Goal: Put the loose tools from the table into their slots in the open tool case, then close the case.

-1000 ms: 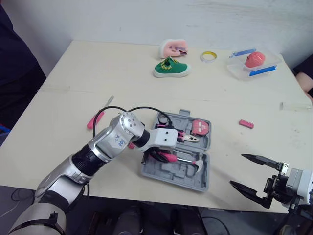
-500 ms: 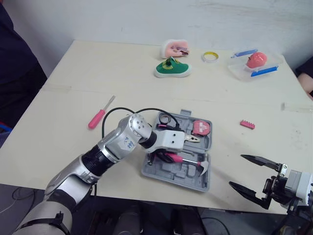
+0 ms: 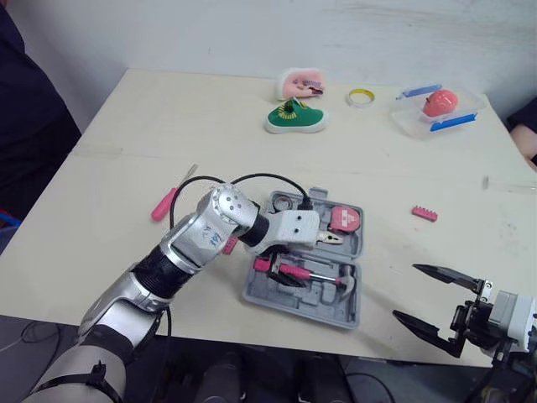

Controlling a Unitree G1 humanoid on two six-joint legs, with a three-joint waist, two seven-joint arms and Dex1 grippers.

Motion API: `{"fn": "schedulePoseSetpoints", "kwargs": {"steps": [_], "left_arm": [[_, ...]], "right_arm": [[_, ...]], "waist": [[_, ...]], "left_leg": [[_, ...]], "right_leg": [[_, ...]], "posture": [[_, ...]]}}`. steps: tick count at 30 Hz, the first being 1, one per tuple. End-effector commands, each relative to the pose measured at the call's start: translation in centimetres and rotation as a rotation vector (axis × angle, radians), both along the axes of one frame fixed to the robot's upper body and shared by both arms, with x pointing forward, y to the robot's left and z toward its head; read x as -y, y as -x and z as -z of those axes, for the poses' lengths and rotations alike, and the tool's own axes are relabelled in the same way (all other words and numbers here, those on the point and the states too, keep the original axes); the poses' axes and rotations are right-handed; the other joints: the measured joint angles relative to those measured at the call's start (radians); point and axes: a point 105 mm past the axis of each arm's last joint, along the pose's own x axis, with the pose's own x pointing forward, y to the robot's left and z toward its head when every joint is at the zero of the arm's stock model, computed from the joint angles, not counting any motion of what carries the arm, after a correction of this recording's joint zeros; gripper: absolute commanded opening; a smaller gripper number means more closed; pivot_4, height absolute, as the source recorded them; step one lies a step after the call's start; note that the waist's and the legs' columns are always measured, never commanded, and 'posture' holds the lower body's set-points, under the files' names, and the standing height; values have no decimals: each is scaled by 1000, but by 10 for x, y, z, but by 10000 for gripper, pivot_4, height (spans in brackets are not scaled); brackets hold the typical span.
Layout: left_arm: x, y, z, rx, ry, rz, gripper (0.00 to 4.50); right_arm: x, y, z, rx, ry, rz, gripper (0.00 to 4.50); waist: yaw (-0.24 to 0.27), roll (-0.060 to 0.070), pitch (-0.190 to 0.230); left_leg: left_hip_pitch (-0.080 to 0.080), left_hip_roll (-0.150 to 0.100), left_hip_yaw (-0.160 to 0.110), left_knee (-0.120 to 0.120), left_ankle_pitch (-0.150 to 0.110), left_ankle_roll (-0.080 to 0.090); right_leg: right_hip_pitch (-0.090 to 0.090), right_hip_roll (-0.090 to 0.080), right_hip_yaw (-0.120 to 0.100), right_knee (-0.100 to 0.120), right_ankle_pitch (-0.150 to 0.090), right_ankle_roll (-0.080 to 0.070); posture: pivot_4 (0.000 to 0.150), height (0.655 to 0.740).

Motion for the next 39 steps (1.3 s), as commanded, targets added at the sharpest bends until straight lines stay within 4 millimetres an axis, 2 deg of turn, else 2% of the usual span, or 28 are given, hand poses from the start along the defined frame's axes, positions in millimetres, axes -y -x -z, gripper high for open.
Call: {"fn": "schedulePoseSetpoints", "kwargs": {"steps": [1,4,5,6,8,11,13,14,15,17,21,28,34,39], "left_arm": [[0,10,-28,74,235,119,44869],[-7,10,-33,14,326,100,44869],[-11,8,-27,11,336,91,44869],[-14,7,-23,7,340,81,39480],[-17,4,-16,-9,373,56,33348],[-16,-8,-8,-60,461,-47,20812],[-14,-8,2,-85,460,-71,12057],[-12,-6,8,-95,448,-73,9412],[-11,-7,13,-100,444,-86,3954],[-11,-9,21,-125,437,-120,981],[-17,-13,43,-135,371,-162,981],[-13,-3,60,-175,320,-130,981],[-18,-8,83,-166,192,-184,981],[-15,-11,82,-192,229,-218,981]], "right_arm": [[-1,1,-1,10,2,-10,45000],[-1,0,0,9,1,-9,45000],[-1,0,0,8,1,-10,45000],[-1,0,1,8,0,-10,45000],[-2,-1,1,8,-1,-12,45000],[-4,-2,0,11,-2,-14,45000],[-4,-2,-1,12,-2,-14,45000],[-5,-2,-2,13,-2,-14,45000],[-5,-3,-2,14,-3,-14,45000],[-5,-3,-3,14,-2,-14,45000],[-6,-5,-5,15,-1,-12,45000],[-10,-8,-7,17,-6,-11,45000],[-13,-9,-10,21,-14,-5,45000],[-14,-9,-11,19,-17,-1,45000]], "waist": [[0,0,0],[-2,0,0],[-1,0,0],[-2,1,0],[-1,1,0],[2,1,0],[2,1,0],[1,1,0],[1,1,0],[1,1,0],[0,1,0],[0,1,0],[0,2,-1],[0,4,-2]], "left_leg": [[0,0,0,0,0,0],[0,0,0,1,0,0],[0,0,0,1,0,0],[0,0,0,1,0,0],[1,0,0,2,0,0],[1,0,0,2,0,0],[0,-1,0,2,0,1],[0,-1,0,2,-1,1],[0,-1,0,2,-1,1],[1,-1,0,2,-1,1],[1,-1,0,2,0,1],[1,-1,0,1,-1,1],[1,-1,0,1,-1,1],[2,-1,0,1,-1,1]], "right_leg": [[0,0,0,0,0,0],[0,0,0,1,0,0],[0,0,-1,2,0,0],[0,0,-1,2,0,0],[1,0,0,2,0,0],[1,0,0,2,0,0],[1,-1,-1,2,0,0],[1,-1,-1,2,0,0],[1,-1,-1,2,0,0],[1,-1,-1,2,0,0],[1,-1,-1,2,0,1],[1,-1,-1,2,0,0],[1,-1,-1,2,0,0],[1,-1,-1,2,0,0]], "posture": [[1500,7400],[1500,7400],[1500,7400],[1500,7400],[1500,7400],[1500,7400],[1500,7400],[1500,7400],[1500,7400],[1500,7400],[1500,7400],[1500,7400],[1500,7400],[1500,7400]]}}
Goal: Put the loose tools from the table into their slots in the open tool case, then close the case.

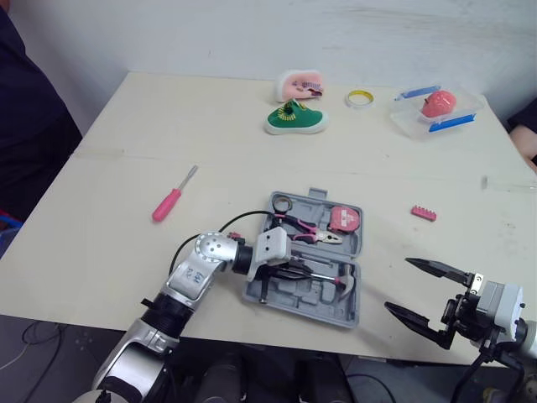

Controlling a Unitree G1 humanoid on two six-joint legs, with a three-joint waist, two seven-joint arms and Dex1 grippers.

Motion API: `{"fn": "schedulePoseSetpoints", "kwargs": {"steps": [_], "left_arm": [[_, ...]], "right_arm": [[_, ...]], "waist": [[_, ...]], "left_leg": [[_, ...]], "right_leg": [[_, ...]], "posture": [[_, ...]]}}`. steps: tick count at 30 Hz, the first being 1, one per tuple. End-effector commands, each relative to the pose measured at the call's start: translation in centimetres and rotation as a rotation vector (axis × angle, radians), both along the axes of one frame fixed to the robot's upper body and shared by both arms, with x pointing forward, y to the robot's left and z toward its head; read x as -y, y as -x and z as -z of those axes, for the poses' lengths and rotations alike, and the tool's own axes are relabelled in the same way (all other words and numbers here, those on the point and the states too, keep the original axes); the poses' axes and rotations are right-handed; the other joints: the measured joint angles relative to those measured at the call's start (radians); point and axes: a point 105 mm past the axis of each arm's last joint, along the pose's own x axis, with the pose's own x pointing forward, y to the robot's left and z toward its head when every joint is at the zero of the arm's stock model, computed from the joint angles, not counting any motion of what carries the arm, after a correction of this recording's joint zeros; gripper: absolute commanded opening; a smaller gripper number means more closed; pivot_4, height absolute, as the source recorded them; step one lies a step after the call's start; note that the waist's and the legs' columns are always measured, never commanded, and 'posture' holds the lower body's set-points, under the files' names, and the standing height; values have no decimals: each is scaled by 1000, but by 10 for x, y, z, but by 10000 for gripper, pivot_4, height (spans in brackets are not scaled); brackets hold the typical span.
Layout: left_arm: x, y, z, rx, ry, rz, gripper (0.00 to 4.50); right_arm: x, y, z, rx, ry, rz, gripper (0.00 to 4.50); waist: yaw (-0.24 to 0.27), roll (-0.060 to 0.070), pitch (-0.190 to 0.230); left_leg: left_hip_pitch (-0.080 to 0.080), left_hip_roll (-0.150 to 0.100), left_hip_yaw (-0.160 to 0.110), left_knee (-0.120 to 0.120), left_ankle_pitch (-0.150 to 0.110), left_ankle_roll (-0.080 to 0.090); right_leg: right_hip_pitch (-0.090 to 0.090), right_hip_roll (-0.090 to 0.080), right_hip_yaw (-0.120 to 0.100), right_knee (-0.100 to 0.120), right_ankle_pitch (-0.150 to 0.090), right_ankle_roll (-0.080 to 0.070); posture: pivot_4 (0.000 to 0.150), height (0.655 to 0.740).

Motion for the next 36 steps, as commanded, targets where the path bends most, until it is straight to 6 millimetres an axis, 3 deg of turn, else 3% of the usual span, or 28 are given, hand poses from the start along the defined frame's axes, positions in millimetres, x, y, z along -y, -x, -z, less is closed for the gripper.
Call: {"fn": "schedulePoseSetpoints", "kwargs": {"steps": [1,8,14,17,28,33,36], "left_arm": [[-1,1,10,-46,-8,-22,981],[-6,2,22,-63,-89,-34,981],[-17,1,53,-46,-280,-78,981],[-19,3,64,-85,-337,-92,981],[-27,8,105,-148,-496,-135,981],[-18,6,95,-135,-432,-135,981],[-8,1,73,-47,-325,-77,981]], "right_arm": [[-5,1,-8,29,7,-15,45000],[-7,0,-11,29,9,-16,45000],[-6,2,-13,26,10,-12,45000],[-4,2,-13,28,16,1,45000],[-6,3,-14,36,13,11,45000],[-6,3,-14,37,12,14,45000],[-6,3,-13,34,17,9,45000]], "waist": [[0,0,0],[0,1,-1],[1,1,-4],[0,5,-12],[4,8,-37],[2,13,-40],[2,14,-41]], "left_leg": [[0,0,0,0,0,0],[0,0,0,0,0,0],[3,0,0,-1,-1,0],[18,1,0,-6,-7,4],[19,1,-2,-6,-12,5],[32,1,-2,-12,-20,6],[33,1,-2,-17,-20,6]], "right_leg": [[0,0,0,0,0,0],[0,0,0,0,0,0],[3,0,0,-1,0,0],[19,0,0,-9,0,0],[24,-1,0,-15,0,0],[46,-2,2,-31,-5,-10],[49,-2,2,-41,-4,-9]], "posture": [[1500,7400],[1500,7400],[1500,7400],[1500,7400],[1500,7400],[1500,7400],[1500,7400]]}}
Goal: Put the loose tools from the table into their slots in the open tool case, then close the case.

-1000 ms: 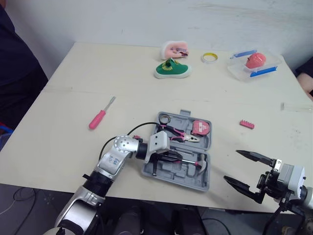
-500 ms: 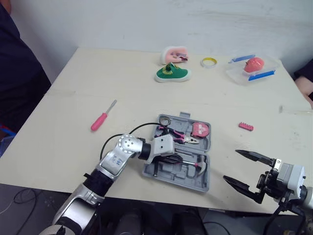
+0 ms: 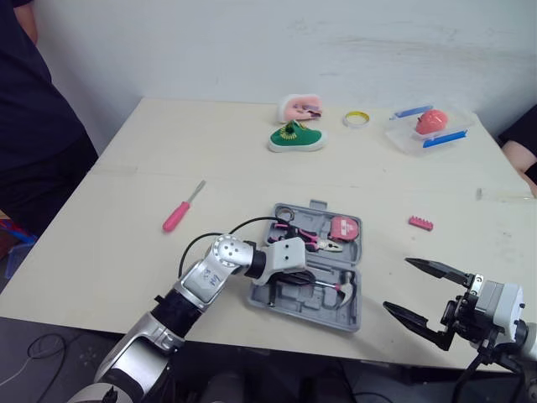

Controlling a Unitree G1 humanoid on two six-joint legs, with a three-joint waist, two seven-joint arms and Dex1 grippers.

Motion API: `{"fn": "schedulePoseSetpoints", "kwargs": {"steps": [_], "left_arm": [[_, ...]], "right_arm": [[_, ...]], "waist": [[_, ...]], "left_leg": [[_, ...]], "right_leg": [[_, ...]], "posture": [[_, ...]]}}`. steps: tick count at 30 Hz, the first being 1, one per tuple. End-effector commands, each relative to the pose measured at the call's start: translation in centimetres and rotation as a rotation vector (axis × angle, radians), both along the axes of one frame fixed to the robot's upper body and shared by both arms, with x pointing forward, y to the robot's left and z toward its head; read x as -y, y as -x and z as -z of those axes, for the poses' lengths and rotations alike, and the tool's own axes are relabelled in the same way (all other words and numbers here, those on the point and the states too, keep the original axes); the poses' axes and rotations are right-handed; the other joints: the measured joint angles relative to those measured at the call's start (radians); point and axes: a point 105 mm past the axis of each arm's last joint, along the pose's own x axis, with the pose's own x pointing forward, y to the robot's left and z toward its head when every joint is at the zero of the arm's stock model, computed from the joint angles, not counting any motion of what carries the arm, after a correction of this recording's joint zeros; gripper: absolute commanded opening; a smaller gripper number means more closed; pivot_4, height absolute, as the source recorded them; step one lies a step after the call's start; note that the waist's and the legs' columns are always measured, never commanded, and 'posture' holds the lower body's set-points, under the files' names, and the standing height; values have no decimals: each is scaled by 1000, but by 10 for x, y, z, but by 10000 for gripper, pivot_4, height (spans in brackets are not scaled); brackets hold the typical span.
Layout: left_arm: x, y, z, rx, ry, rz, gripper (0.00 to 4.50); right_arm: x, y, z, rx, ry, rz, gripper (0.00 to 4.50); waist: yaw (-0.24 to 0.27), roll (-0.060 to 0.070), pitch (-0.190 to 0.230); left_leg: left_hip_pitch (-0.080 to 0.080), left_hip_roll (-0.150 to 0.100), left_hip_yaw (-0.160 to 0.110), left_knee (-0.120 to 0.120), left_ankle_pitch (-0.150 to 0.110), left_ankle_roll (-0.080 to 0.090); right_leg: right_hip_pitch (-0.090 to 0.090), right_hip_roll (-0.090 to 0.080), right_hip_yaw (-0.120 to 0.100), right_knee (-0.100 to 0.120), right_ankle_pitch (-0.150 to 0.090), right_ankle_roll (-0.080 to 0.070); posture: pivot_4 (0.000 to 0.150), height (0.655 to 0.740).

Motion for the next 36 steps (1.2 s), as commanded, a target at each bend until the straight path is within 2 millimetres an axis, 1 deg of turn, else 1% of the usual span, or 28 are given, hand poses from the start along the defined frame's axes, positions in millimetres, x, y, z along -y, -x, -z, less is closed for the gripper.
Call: {"fn": "schedulePoseSetpoints", "kwargs": {"steps": [1,2,3,4,5,6,7,9,10,12,14,15,17,18,19,20,21,22,23,24,25,26,27,28,31,34,35,36], "left_arm": [[-16,-2,29,-38,-47,-42,981],[-7,0,6,3,80,13,981],[-2,3,-10,31,165,50,981],[0,3,-27,64,250,70,981],[-1,2,-41,93,314,84,981],[-3,6,-53,102,361,124,981],[-7,8,-63,111,395,148,981],[-15,6,-75,163,423,164,981],[-18,5,-78,184,432,167,981],[-34,-1,-92,200,455,133,981],[-45,-5,-100,198,464,103,981],[-52,-7,-103,214,460,90,3347],[-60,-8,-106,235,455,76,9139],[-65,-11,-110,248,464,52,13074],[-69,-13,-112,255,472,34,18469],[-85,-19,-119,283,475,-31,22343],[-97,-23,-124,303,476,-75,27209],[-124,-29,-132,329,492,-188,31083],[-143,-32,-139,347,504,-265,36021],[-176,-35,-137,372,462,-376,40406],[-204,-34,-135,391,415,-463,44511],[-219,-33,-132,401,378,-508,44511],[-228,-31,-131,406,357,-532,44511],[-243,-31,-131,407,357,-590,44511],[-293,-22,-132,434,336,-777,44511],[-323,-9,-125,432,294,-878,44511],[-330,-5,-122,426,283,-902,44511],[-340,1,-117,425,260,-937,44511]], "right_arm": [[-2,1,-10,47,22,-15,45000],[-1,0,-10,47,22,-14,45000],[-1,-1,-11,47,21,-12,45000],[0,-1,-11,47,23,-12,45000],[1,-2,-12,47,24,-12,45000],[2,-3,-12,47,26,-11,45000],[3,-3,-13,48,28,-10,45000],[5,-5,-14,49,36,-8,45000],[6,-5,-14,49,38,-7,45000],[16,-6,-16,45,63,3,45000],[24,-6,-17,40,82,10,45000],[29,-6,-18,40,91,16,45000],[33,-7,-19,40,99,21,45000],[36,-7,-21,43,103,28,45000],[39,-8,-22,44,106,32,45000],[46,-9,-24,50,115,49,45000],[51,-9,-26,53,122,62,45000],[60,-8,-28,55,137,82,45000],[66,-8,-28,56,147,95,45000],[76,-6,-28,53,161,125,45000],[86,-5,-27,52,170,154,45000],[92,-4,-27,52,174,171,45000],[95,-3,-26,53,177,180,45000],[101,-3,-25,51,181,196,45000],[121,-1,-21,48,187,262,45000],[135,2,-17,41,196,307,45000],[139,3,-16,40,198,318,45000],[144,5,-14,38,201,337,45000]], "waist": [[0,1,0],[-1,2,0],[-2,5,1],[-2,7,3],[-2,6,5],[-2,4,8],[-2,3,9],[-2,5,11],[-2,7,13],[-1,9,18],[-1,8,22],[-2,7,25],[-2,4,29],[-2,3,30],[-2,3,30],[-2,3,30],[-2,3,30],[-3,3,31],[-8,4,32],[-11,3,32],[-19,3,32],[-28,3,34],[-29,3,34],[-28,3,34],[-26,3,37],[-25,0,39],[-26,0,39],[-28,0,39]], "left_leg": [[0,0,0,0,0,0],[0,0,0,0,1,1],[-1,-1,0,0,1,1],[-4,-1,1,0,1,2],[-9,-1,1,0,2,3],[-17,-1,1,1,7,6],[-23,-1,1,2,12,1],[-31,-1,1,3,14,-1],[-32,-1,1,4,14,-1],[-35,-2,0,8,14,-1],[-35,-2,0,12,13,2],[-35,-3,0,13,14,3],[-34,-3,0,13,13,4],[-34,-3,0,13,14,5],[-34,-3,0,13,14,5],[-34,-3,0,13,12,8],[-34,-3,0,13,12,9],[-34,-3,0,13,11,8],[-34,-3,0,12,12,8],[-35,-2,1,11,13,4],[-34,-2,0,10,14,2],[-34,-1,1,9,14,1],[-34,-1,1,8,14,0],[-34,-1,1,6,14,0],[-35,-1,1,8,13,2],[-35,-2,1,10,11,4],[-35,-2,1,10,10,3],[-35,-2,1,10,7,-2]], "right_leg": [[-1,0,0,-2,1,1],[-2,0,0,-2,1,1],[-5,0,0,-2,2,1],[-10,-1,0,-2,3,1],[-16,-1,0,-1,5,4],[-24,0,-1,2,10,11],[-31,-1,-2,4,12,17],[-38,0,-3,6,12,16],[-38,0,-5,6,12,16],[-38,1,-8,7,12,16],[-37,1,-9,10,12,16],[-37,1,-8,11,12,17],[-37,0,-8,11,14,20],[-37,0,-8,12,15,20],[-37,0,-7,12,16,20],[-37,0,-6,11,17,20],[-37,-1,-6,11,17,20],[-37,-1,-5,11,17,20],[-38,-1,-5,11,17,20],[-40,-1,-4,11,17,19],[-40,0,-5,11,16,18],[-40,0,-5,11,15,17],[-40,1,-6,10,15,16],[-40,1,-7,11,14,16],[-39,0,-8,11,15,17],[-39,-2,-6,9,16,18],[-39,-2,-6,9,16,18],[-40,-2,-6,9,16,19]], "posture": [[1500,7400],[1500,7400],[1500,7400],[1500,7400],[1500,7400],[1500,7400],[1500,7400],[1500,7400],[1500,7400],[1500,7400],[1500,7400],[1500,7400],[1500,7400],[1500,7400],[1500,7400],[1500,7400],[1500,7400],[1500,7400],[1500,7400],[1500,7400],[1500,7400],[1500,7400],[1500,7400],[1500,7400],[1500,7400],[1500,7400],[1500,7400],[1500,7400]]}}
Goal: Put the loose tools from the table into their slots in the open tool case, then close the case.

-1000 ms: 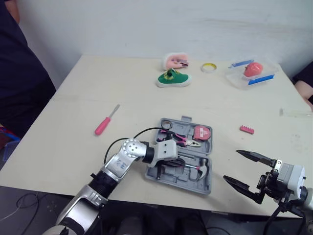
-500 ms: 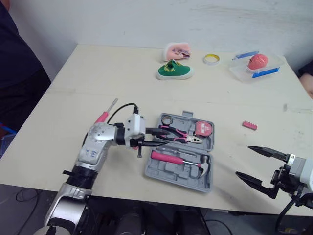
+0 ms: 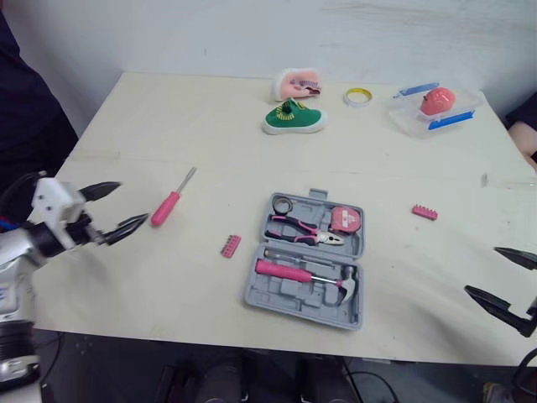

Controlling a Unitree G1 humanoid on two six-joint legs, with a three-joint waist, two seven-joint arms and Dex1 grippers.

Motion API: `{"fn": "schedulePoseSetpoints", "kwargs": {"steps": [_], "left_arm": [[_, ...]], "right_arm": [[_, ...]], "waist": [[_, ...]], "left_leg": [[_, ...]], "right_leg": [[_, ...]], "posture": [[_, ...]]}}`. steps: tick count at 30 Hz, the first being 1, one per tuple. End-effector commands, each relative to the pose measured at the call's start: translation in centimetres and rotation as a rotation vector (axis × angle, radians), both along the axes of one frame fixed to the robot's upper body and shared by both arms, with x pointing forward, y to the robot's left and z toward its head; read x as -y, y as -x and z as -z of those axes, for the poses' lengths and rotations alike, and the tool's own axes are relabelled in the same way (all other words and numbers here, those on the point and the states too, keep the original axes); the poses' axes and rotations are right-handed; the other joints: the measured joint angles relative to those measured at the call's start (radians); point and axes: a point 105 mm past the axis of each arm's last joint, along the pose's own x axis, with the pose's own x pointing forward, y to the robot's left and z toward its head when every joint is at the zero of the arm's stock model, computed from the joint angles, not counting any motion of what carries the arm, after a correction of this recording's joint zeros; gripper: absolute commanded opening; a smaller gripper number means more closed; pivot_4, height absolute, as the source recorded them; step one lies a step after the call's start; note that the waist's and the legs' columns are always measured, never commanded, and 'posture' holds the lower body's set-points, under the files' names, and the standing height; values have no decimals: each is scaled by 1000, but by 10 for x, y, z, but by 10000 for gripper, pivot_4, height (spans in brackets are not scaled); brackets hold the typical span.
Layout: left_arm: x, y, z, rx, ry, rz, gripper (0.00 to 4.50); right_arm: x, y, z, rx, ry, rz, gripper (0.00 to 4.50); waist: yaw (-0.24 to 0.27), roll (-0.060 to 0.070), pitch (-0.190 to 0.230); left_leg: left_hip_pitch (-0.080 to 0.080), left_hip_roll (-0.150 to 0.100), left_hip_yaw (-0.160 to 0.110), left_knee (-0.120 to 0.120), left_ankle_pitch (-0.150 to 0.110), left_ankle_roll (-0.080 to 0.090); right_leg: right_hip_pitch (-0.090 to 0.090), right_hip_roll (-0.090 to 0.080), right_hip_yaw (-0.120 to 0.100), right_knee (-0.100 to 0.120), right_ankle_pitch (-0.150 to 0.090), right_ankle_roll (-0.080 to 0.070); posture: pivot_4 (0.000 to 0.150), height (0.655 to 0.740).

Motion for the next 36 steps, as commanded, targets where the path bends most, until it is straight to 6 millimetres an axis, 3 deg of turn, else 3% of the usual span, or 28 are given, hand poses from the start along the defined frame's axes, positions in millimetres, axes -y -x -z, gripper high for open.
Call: {"fn": "schedulePoseSetpoints", "kwargs": {"steps": [1,4,7,10,14,18,23,29,36], "left_arm": [[-41,20,2,8,-26,-144,44511],[-91,48,27,-44,13,-373,44511],[-127,72,41,-44,117,-581,44511],[-142,91,39,-20,125,-660,44511],[-134,90,35,-21,102,-606,44511],[-106,75,30,17,90,-506,44511],[-64,59,21,77,129,-436,44511],[38,43,28,30,244,-234,44511],[117,42,41,-73,319,-148,44511]], "right_arm": [[22,8,-3,21,38,77,45000],[41,16,5,3,48,165,45000],[60,24,13,-19,42,257,45000],[72,23,8,21,10,321,45000],[66,18,14,-12,25,259,45000],[52,6,18,4,-1,194,45000],[14,-21,0,124,-107,70,45000],[-56,-43,-20,171,-165,-208,45000],[-103,-48,-21,131,-193,-381,45000]], "waist": [[-3,1,1],[-7,3,1],[-14,2,1],[-24,0,2],[-25,0,2],[-26,0,2],[-30,0,2],[-26,-1,2],[-6,-2,2]], "left_leg": [[0,0,0,0,0,0],[0,0,1,-3,0,0],[0,0,6,-12,2,-1],[0,0,6,-15,6,-8],[1,0,6,-15,6,-4],[2,0,6,-14,7,-5],[2,0,6,-16,9,-9],[2,0,8,-13,11,-7],[1,0,8,-11,14,-3]], "right_leg": [[0,0,1,0,0,0],[-4,0,3,1,0,0],[-11,0,6,3,-1,-3],[-14,0,5,7,-3,-6],[-13,0,5,10,-3,-6],[-13,-1,5,13,-3,-6],[-15,-1,5,13,-4,-7],[-14,0,7,16,-3,-6],[-13,1,7,16,-3,-6]], "posture": [[1500,7400],[1500,7400],[1500,7400],[1500,7400],[1500,7400],[1500,7400],[1500,7400],[1500,7400],[1500,7400]]}}
